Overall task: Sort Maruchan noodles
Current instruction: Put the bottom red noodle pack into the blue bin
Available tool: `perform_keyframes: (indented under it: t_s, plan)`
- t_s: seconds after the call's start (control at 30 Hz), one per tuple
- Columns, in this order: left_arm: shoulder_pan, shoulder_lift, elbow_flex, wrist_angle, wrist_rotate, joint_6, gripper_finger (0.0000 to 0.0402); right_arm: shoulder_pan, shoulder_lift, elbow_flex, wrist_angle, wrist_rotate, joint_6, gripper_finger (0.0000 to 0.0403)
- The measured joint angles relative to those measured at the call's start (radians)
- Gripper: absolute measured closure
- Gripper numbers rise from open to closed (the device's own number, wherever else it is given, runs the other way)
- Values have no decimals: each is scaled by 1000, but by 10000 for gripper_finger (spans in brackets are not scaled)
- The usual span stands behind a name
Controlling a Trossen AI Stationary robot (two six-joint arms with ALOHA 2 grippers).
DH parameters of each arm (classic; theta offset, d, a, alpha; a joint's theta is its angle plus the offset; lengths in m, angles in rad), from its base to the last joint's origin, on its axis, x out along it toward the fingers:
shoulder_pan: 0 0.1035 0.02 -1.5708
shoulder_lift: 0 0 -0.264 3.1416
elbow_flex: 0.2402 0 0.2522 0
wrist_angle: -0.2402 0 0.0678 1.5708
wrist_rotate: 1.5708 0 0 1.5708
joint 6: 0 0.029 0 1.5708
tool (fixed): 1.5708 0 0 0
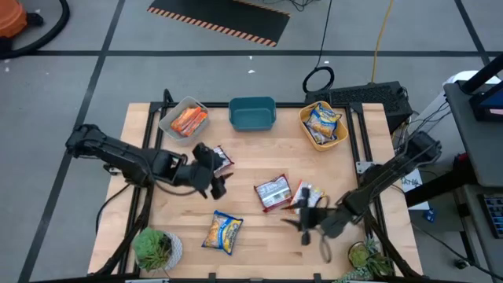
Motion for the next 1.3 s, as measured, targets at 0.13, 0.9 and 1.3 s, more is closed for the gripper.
perform_keyframes:
  t_s: [0.13, 0.9, 1.3]
  plan:
    - [-37, 3, 0, 34, 0, 46, 131, -32, 151, 214, -200, -54, -6, 252]
    - [-312, 13, -1, 108, 0, -52, 131, -59, 552, 549, -540, -33, -131, 238]
    - [-339, 80, -1, 150, 0, -53, 131, -175, 552, 549, -560, -169, -320, 205]
